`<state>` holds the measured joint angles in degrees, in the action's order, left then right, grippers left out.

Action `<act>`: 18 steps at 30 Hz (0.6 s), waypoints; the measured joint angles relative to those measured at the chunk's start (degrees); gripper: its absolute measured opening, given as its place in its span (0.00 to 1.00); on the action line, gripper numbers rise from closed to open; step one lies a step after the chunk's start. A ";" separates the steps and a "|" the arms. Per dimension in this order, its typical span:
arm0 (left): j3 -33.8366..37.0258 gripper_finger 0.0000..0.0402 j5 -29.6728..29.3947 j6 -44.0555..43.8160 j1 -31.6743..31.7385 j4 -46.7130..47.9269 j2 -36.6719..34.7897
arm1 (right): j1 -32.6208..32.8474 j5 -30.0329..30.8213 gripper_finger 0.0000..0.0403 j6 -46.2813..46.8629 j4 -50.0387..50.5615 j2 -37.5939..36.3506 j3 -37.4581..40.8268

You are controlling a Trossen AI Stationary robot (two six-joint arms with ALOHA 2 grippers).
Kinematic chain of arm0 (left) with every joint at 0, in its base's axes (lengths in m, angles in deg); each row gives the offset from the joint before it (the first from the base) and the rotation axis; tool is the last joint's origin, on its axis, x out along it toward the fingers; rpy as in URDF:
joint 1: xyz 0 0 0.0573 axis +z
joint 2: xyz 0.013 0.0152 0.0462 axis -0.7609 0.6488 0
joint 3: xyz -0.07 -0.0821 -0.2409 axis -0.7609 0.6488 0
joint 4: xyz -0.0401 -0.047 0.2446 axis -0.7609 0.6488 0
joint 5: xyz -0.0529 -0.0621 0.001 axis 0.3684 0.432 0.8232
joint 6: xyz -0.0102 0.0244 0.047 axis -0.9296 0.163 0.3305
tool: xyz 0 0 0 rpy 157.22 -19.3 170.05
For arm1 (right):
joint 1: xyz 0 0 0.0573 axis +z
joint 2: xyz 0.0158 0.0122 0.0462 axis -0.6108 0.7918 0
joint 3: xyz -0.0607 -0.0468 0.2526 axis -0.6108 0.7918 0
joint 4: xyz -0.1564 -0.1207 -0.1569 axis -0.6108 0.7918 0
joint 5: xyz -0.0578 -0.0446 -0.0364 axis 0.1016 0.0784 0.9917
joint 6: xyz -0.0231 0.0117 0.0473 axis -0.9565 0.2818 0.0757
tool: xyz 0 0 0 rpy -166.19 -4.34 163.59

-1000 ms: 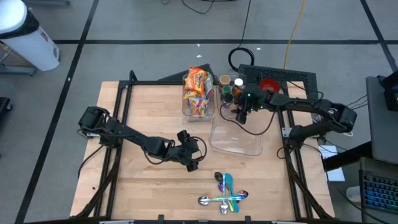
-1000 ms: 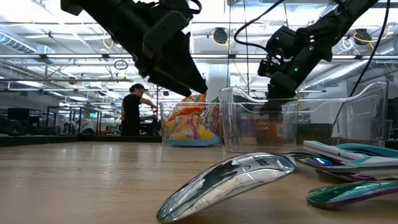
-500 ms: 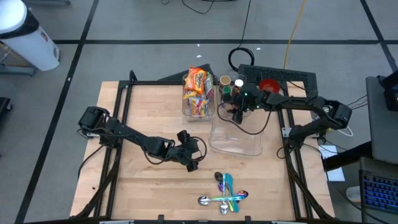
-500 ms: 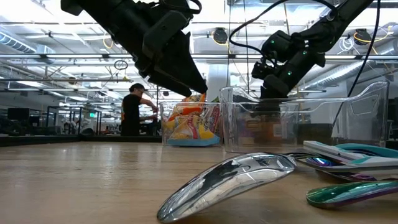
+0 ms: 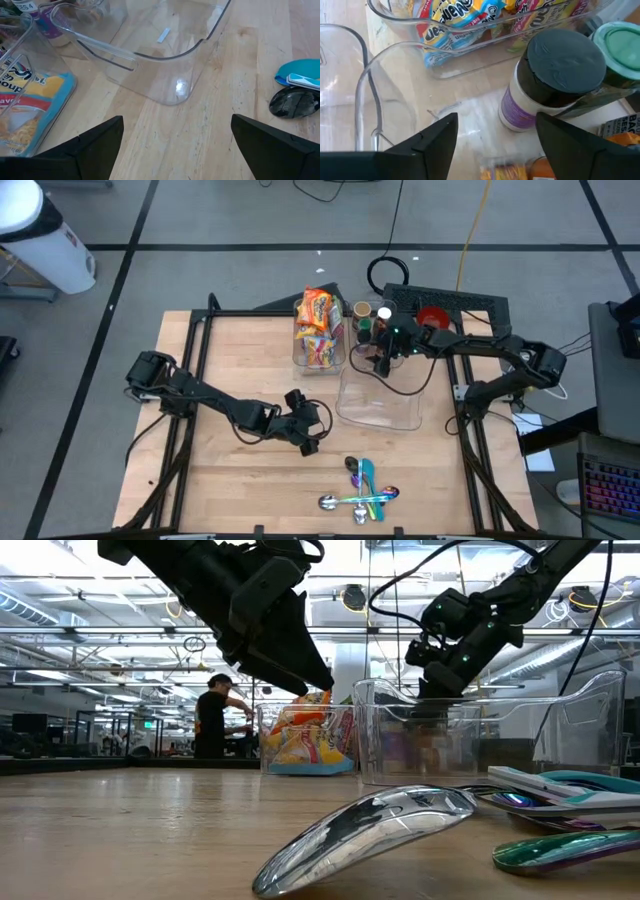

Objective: Pick & Place Food Item
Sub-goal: Adjust the bottom transparent bin

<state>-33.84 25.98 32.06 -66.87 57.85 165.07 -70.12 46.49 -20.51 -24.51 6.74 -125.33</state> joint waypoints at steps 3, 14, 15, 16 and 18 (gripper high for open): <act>0.00 0.93 0.00 0.00 0.00 -0.02 0.00 | 0.10 0.08 0.64 -0.02 0.27 -1.55 0.03; 0.04 0.94 -0.02 0.18 0.00 -3.38 0.02 | 5.85 1.91 0.63 2.23 7.10 -19.84 -0.37; 0.04 0.94 -0.03 0.46 0.00 -3.97 0.02 | 7.07 3.02 0.63 3.57 9.27 -21.98 -0.39; 0.03 0.94 -0.02 0.68 0.00 -4.30 0.02 | 8.44 3.79 0.62 5.11 12.07 -24.19 -0.42; 0.02 0.94 -0.03 1.23 0.00 -4.75 0.02 | 11.39 4.84 0.59 10.12 18.96 -28.44 -0.64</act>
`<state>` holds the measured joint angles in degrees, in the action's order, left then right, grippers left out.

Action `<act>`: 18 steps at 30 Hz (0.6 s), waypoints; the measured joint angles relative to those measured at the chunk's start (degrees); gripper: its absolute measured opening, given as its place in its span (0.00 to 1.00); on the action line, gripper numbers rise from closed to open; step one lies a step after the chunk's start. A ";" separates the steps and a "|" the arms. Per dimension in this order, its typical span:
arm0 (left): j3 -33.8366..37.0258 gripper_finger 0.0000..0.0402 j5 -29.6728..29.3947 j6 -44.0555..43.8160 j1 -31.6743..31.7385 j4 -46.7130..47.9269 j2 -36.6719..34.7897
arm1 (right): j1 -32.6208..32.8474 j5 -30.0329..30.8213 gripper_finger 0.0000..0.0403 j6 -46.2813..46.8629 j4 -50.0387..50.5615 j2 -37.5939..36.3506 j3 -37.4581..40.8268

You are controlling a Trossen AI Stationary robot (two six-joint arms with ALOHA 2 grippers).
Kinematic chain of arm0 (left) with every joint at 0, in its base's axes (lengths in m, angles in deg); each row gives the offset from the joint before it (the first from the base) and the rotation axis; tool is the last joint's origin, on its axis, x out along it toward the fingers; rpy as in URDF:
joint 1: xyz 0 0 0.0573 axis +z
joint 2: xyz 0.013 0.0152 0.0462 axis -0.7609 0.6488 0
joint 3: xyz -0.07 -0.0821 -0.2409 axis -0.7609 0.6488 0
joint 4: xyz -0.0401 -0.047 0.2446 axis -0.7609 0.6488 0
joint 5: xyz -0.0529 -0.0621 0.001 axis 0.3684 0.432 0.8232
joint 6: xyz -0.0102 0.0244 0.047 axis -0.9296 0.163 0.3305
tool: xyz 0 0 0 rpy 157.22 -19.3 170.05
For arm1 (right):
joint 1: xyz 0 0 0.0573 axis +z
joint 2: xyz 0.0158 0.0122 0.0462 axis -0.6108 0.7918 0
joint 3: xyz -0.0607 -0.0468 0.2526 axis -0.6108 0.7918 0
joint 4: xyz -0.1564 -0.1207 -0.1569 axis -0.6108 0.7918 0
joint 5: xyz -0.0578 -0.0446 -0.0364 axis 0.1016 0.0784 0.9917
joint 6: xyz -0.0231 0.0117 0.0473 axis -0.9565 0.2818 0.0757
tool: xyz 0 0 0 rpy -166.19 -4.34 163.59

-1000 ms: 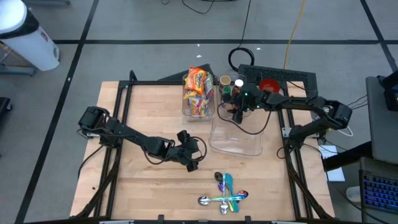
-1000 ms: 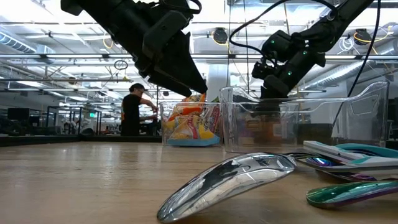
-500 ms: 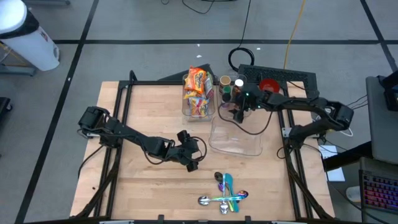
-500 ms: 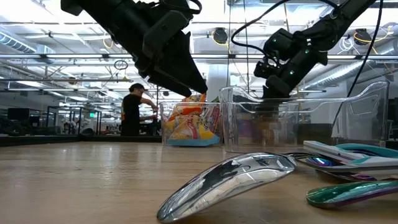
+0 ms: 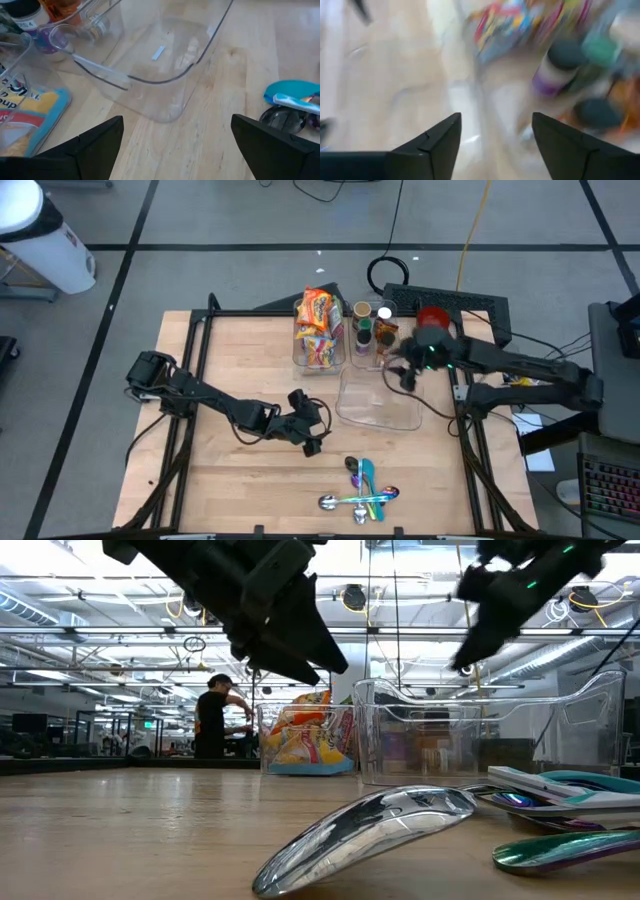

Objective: Pick & Place Food Item
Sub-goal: Adjust the bottom transparent bin

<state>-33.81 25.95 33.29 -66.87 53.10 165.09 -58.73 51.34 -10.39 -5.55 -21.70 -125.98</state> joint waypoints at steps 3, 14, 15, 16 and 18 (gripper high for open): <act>0.00 0.93 -0.01 1.40 0.04 0.09 0.00 | 4.86 0.79 0.51 9.63 12.82 -5.04 -3.06; 0.00 0.94 0.01 1.87 1.78 -1.37 0.00 | 22.97 5.68 0.02 39.08 41.92 -10.06 -5.95; 0.00 0.94 0.01 2.03 1.95 -1.37 0.00 | 23.65 5.84 0.03 41.07 43.13 -9.39 -4.43; 0.00 0.94 0.01 2.03 2.10 -1.48 0.00 | 24.11 5.81 0.03 42.69 43.64 -8.74 -2.79; 0.02 0.93 0.01 2.09 2.37 -2.08 0.00 | 24.60 5.72 0.03 45.56 43.43 -7.50 0.45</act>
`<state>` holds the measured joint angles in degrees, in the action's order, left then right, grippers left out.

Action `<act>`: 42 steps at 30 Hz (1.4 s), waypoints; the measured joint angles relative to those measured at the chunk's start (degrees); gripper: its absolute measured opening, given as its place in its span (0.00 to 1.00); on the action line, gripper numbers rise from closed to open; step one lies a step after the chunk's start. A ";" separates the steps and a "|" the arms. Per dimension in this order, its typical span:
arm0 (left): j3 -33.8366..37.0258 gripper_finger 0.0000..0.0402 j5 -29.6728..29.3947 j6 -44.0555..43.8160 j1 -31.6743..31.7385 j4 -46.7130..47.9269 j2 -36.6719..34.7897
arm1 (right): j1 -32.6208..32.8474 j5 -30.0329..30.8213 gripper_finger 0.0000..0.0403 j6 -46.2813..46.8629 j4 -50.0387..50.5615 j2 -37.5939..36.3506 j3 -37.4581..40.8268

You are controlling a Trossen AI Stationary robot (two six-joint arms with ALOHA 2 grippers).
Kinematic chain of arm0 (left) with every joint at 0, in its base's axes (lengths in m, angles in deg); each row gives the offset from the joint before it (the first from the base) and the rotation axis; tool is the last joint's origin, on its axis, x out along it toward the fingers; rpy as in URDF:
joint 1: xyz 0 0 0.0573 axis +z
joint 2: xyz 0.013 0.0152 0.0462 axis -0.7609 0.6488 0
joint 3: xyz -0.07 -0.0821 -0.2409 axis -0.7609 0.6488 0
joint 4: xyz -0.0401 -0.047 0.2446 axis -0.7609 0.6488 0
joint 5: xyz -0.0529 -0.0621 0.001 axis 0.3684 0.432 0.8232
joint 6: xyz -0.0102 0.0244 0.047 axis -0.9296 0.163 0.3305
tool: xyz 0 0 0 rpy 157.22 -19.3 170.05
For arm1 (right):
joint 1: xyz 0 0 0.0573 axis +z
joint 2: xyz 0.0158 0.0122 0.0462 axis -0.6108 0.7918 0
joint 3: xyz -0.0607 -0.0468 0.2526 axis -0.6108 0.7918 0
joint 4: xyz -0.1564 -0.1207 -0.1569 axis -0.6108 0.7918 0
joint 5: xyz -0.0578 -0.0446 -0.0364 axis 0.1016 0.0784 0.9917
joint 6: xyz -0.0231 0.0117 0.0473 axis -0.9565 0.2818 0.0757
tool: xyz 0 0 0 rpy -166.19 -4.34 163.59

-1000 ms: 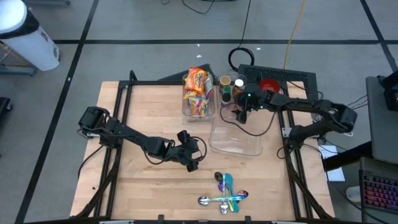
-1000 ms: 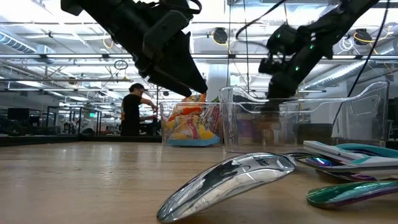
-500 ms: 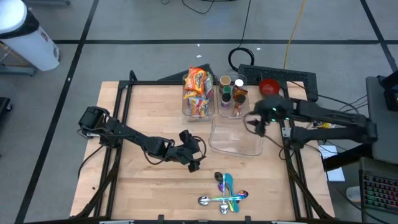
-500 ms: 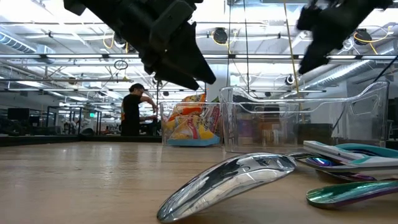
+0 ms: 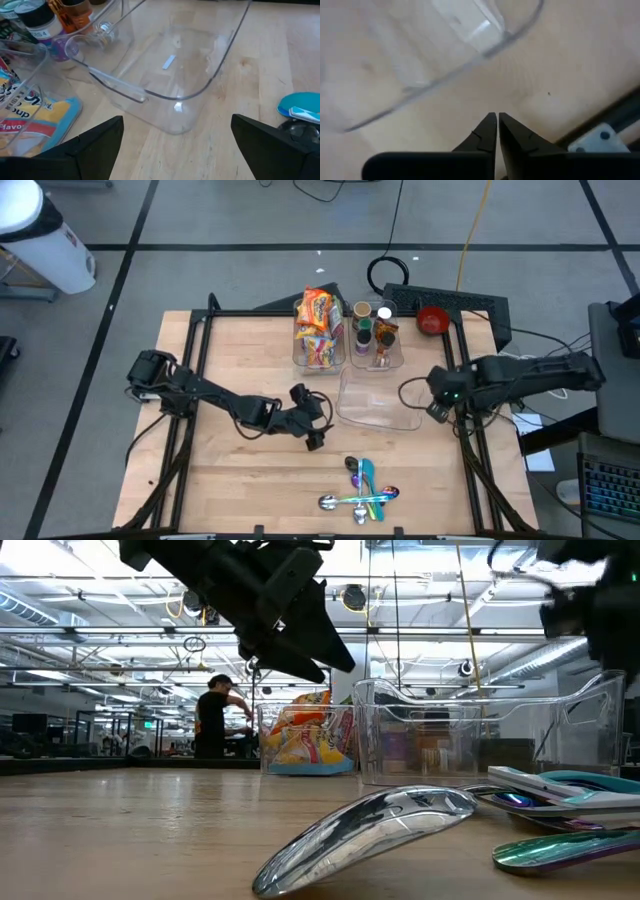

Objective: Pick & Place Food Item
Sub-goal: Adjust the bottom transparent bin, then put the top blue white patterned spoon into the bottom transparent bin

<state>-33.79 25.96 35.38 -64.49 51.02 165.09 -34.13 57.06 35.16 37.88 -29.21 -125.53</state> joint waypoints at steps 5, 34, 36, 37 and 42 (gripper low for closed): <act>-0.02 0.92 0.00 0.05 0.63 -0.60 0.00 | -0.02 0.06 0.01 1.41 -9.54 2.15 6.66; -0.02 0.95 0.04 -0.26 0.73 -0.60 0.00 | -3.95 12.96 0.00 -15.72 -44.37 7.47 10.36; -0.02 0.95 0.26 -0.83 0.60 -0.58 0.00 | -3.93 11.33 0.00 -15.76 -43.73 6.03 10.36; -0.02 0.95 0.59 -1.43 0.51 -0.59 0.00 | -3.85 10.37 0.00 -15.75 -43.38 5.08 10.36; -0.02 0.94 3.89 -2.44 0.13 -0.90 0.00 | -1.85 8.70 0.00 -15.26 -42.78 -0.76 10.36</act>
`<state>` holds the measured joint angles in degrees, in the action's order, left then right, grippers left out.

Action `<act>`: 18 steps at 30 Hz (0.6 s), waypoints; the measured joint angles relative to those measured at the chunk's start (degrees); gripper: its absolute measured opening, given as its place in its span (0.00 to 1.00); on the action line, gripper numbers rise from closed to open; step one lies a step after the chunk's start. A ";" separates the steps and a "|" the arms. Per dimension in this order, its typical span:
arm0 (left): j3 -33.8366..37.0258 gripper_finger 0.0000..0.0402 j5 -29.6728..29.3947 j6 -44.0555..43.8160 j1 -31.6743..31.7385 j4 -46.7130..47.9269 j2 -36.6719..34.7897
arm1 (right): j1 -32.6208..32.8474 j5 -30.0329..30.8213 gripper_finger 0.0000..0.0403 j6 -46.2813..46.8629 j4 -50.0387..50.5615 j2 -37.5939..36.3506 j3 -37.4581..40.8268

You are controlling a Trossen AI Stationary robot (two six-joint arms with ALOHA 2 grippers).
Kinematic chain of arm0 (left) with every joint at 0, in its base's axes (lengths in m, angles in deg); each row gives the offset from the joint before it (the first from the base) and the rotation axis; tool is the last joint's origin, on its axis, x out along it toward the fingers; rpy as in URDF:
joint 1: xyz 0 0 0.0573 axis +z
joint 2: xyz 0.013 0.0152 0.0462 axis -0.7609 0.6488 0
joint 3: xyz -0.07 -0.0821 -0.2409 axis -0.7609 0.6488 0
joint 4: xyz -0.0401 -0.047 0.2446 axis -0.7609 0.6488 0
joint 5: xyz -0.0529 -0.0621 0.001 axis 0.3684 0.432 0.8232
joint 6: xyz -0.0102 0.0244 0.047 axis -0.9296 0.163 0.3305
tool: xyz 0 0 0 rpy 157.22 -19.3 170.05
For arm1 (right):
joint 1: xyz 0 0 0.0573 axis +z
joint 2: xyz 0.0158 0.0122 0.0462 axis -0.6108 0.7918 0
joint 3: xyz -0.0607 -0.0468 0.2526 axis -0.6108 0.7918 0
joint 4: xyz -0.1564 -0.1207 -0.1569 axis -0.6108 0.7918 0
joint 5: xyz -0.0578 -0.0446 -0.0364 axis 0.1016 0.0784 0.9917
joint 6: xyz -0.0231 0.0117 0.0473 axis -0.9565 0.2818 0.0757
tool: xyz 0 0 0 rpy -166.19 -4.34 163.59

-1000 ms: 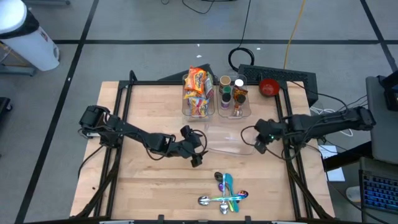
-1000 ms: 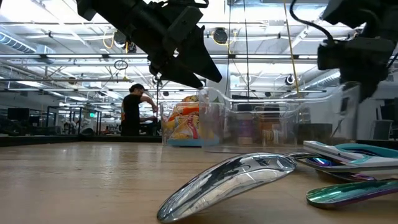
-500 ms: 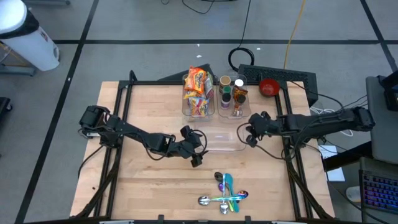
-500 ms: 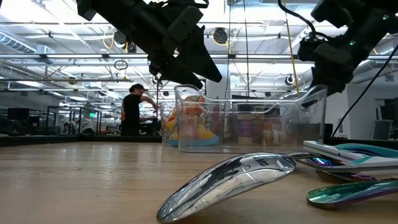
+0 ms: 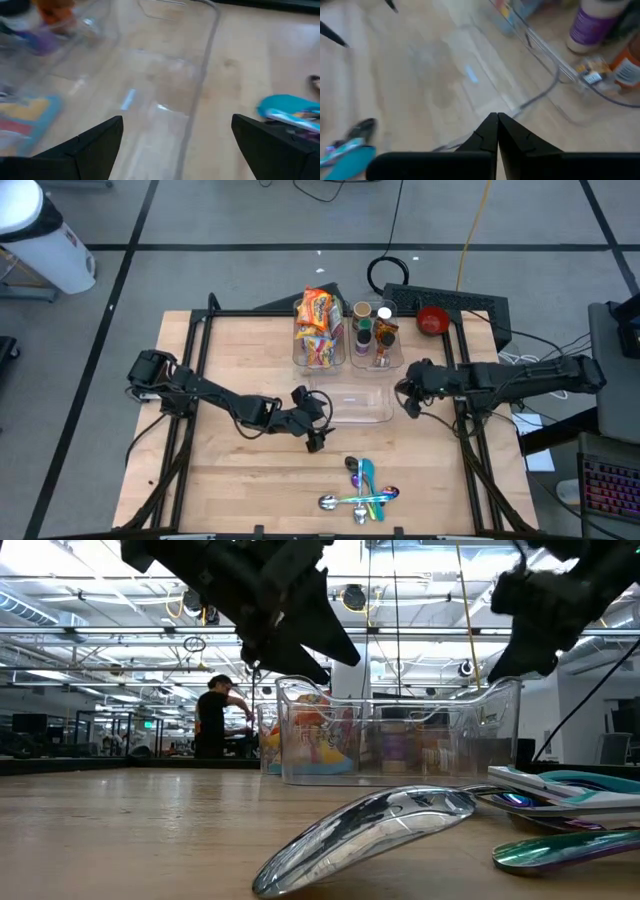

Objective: Pick & Place Food Item
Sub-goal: Put the top blue white patterned spoon into the bottom transparent bin

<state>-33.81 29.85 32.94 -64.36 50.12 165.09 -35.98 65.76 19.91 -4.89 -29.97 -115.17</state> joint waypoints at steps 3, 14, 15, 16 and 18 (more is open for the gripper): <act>0.00 0.94 3.04 -3.97 -0.03 -0.21 0.00 | 2.63 0.02 0.00 -0.33 -0.81 -3.31 0.00; 0.00 0.93 8.75 -6.84 0.01 -5.15 0.00 | 19.13 0.22 0.00 -9.93 -14.47 -4.10 0.00; 0.00 0.93 9.57 -6.50 0.01 -5.73 0.00 | 20.27 0.24 0.00 -11.16 -16.19 -3.83 0.00; 0.00 0.93 10.03 -6.38 0.01 -6.26 0.00 | 21.37 0.24 0.00 -12.69 -17.66 -3.63 0.00; 0.00 0.92 10.07 -6.26 -0.01 -7.25 0.00 | 23.10 0.26 0.00 -15.17 -20.89 -3.17 0.24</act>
<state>-33.81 39.93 26.68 -64.38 42.87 165.09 -12.87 66.02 4.73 -25.78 -33.14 -114.93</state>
